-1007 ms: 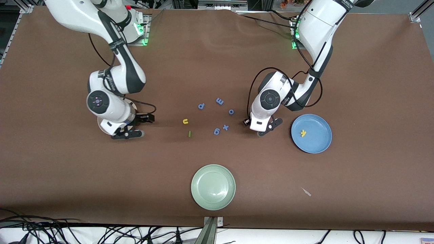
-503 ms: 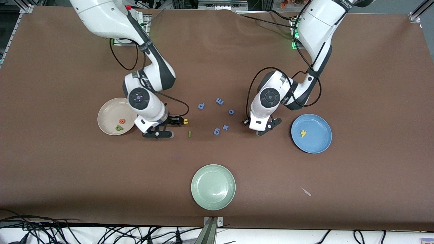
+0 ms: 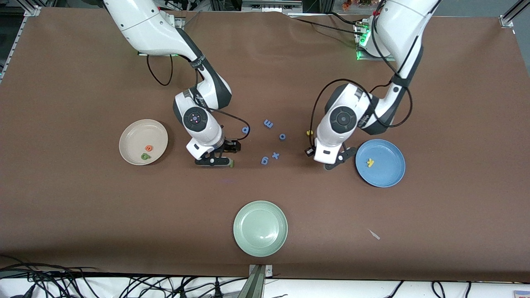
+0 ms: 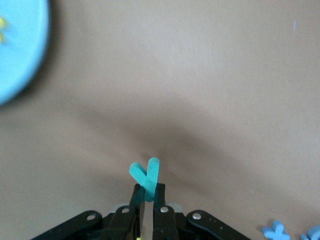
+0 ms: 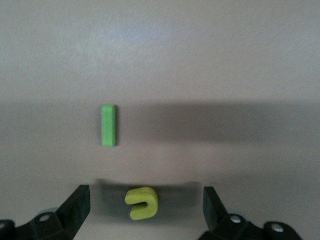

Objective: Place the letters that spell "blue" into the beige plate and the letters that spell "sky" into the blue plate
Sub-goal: 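Drop the b with the right gripper while the left gripper carries the y, then grasp the yellow u with the right gripper while the left gripper releases the y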

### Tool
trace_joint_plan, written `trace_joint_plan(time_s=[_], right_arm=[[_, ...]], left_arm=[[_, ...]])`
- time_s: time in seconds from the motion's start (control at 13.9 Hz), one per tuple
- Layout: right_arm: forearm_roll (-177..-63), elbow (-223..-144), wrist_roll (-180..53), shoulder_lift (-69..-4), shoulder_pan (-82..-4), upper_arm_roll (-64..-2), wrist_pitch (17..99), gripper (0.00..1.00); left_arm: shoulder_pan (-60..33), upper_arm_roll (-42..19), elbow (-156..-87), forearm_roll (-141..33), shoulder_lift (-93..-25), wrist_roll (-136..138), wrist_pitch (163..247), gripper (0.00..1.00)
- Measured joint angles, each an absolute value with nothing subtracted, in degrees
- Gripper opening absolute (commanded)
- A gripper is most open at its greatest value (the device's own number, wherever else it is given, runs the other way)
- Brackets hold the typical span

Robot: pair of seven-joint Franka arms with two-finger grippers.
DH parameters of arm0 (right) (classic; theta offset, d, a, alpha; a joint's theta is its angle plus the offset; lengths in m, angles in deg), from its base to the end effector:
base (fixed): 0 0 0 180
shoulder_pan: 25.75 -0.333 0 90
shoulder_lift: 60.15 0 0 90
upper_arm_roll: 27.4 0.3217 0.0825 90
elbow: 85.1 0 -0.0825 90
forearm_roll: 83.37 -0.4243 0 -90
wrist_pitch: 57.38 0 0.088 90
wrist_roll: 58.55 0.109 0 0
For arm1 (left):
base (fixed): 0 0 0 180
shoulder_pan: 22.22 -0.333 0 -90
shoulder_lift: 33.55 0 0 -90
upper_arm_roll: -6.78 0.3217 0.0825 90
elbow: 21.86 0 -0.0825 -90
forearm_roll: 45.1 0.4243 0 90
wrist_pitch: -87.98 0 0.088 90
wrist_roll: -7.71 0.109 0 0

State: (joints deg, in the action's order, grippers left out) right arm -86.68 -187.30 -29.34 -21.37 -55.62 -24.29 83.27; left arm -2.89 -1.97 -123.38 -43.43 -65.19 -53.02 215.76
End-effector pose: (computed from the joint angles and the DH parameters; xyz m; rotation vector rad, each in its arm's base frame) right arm 0.5752 0.3712 0.1455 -3.0833 -0.0141 0.0633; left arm 0.6060 -0.3151 0.2206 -2.9925 -0.8765 0.1612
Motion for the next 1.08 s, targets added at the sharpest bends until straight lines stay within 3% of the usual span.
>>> trace_joint_plan(time_s=[0.29,0.43,0.5,0.58,0.65,0.86,1.08], right_arm=[[-86.62,-187.63,-29.38,-21.03,-56.09,-24.41,83.04,0.52],[-86.62,-187.61,-29.42,-21.15,-56.10,-24.41,83.02,0.42],[-86.62,-187.60,-29.42,-21.29,-56.11,-24.39,83.01,0.38],[-86.62,-187.60,-29.42,-21.41,-56.10,-24.40,83.00,0.34],[-86.62,-187.60,-29.42,-21.48,-56.10,-24.41,82.99,0.28],[-86.65,-187.60,-29.41,-21.97,-56.05,-24.47,82.64,0.13],[-86.65,-186.91,-29.72,-22.31,-55.59,-25.29,79.96,0.13]], left_arm=[[-10.65,-1.35,-122.70,-42.62,-64.21,-38.64,210.59,0.06],[-14.83,-1.21,-122.88,-42.61,-64.21,-30.83,209.24,0.08],[-17.23,-1.15,-123.21,-42.61,-64.25,-26.11,208.90,0.28],[-19.49,-1.13,-123.63,-42.61,-64.29,-22.03,208.82,0.90],[-21.28,-1.13,-123.94,-42.61,-64.36,-19.16,208.82,1.00],[-22.40,-1.68,-124.14,-42.61,-64.72,-16.75,208.78,1.00],[-21.36,-6.24,-124.13,-42.62,-64.78,-20.40,208.77,1.00]])
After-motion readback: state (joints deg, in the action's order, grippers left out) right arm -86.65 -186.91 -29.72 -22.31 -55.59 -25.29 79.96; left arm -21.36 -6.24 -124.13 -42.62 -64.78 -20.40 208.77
